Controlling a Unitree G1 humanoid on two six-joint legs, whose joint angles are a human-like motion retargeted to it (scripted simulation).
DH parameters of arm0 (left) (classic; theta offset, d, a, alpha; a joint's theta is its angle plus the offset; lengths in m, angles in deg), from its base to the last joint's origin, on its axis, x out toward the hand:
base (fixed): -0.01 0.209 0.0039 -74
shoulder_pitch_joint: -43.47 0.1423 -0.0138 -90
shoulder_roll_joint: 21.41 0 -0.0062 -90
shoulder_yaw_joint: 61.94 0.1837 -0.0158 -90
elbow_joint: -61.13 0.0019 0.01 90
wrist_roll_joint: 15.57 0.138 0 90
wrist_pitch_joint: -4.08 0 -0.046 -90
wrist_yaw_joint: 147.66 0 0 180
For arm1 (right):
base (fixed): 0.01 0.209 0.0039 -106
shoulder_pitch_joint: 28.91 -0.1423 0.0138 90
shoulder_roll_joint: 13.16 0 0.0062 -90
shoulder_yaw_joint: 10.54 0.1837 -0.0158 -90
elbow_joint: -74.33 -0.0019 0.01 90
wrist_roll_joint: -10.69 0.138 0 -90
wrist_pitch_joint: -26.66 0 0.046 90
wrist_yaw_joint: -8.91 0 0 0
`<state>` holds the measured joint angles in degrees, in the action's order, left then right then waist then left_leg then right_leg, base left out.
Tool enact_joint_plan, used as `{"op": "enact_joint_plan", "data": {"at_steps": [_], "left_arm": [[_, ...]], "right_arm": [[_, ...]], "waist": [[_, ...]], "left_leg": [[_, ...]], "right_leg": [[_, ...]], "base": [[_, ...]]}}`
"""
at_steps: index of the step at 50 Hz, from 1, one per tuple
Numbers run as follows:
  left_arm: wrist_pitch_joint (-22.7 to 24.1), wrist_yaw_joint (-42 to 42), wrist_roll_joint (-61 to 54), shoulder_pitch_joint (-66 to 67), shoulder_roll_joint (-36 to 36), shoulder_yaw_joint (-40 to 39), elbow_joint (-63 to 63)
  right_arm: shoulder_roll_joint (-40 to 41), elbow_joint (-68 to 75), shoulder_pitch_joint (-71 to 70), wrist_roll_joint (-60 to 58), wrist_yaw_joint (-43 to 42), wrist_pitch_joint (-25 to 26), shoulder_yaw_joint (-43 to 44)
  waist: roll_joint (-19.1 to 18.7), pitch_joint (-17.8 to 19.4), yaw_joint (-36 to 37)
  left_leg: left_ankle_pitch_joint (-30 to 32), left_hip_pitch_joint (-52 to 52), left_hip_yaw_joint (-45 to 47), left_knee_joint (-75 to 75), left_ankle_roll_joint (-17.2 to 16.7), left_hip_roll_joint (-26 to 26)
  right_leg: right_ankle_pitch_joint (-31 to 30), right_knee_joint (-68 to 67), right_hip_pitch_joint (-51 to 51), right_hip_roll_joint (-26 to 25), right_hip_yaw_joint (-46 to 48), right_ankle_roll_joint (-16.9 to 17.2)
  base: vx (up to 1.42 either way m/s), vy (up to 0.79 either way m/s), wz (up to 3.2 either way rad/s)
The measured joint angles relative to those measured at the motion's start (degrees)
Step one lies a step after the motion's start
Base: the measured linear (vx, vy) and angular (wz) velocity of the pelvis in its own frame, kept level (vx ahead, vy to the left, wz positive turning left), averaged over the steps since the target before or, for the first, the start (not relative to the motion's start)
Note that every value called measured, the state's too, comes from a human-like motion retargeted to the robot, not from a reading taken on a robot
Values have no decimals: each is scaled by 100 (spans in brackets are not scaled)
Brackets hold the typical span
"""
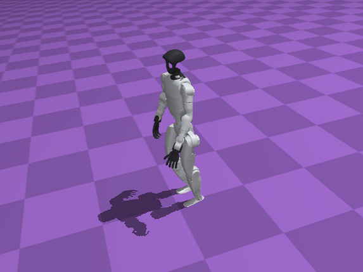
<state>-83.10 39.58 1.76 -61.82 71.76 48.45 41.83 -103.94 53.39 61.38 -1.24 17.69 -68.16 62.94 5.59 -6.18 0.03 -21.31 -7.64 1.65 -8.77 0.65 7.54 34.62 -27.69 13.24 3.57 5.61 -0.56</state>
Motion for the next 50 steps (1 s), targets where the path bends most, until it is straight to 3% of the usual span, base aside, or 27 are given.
{"op": "enact_joint_plan", "data": {"at_steps": [12,19,34,38,42,50], "left_arm": [[-25,6,183,-330,43,131,-50],[-59,23,303,-359,125,198,1],[-22,277,78,406,611,99,383],[-21,311,29,371,604,142,297],[-27,402,86,326,578,261,219],[-108,811,234,418,509,452,199]], "right_arm": [[84,-393,-29,-19,120,-21,-192],[165,-961,-141,-40,127,-20,-294],[61,-1603,-311,-57,101,96,-337],[46,-1411,-441,-16,132,117,-362],[-10,-1096,-654,-16,145,120,-363],[-154,-531,-946,-22,235,164,-289]], "waist": [[335,59,-66],[661,84,-388],[1000,7,-422],[967,72,-325],[899,157,-381],[383,203,-213]], "left_leg": [[415,-72,-218,466,-51,213],[681,-330,-631,477,-68,555],[839,-1043,-1270,-126,-237,735],[711,-1473,-1004,-780,-285,621],[0,-2046,362,-1887,164,146],[-1063,-2485,974,-3790,343,-586]], "right_leg": [[195,-947,682,168,-214,152],[522,-1818,1384,-132,-2011,544],[858,-2312,1473,-311,-2911,508],[850,-2219,1541,-273,-2647,408],[773,-2152,1688,-125,-2256,382],[533,-2046,2128,-540,-1857,389]], "base": [[-7,0,32],[-11,0,82],[-11,-13,45],[-14,-17,40],[-12,-12,72],[-10,-4,6]]}}
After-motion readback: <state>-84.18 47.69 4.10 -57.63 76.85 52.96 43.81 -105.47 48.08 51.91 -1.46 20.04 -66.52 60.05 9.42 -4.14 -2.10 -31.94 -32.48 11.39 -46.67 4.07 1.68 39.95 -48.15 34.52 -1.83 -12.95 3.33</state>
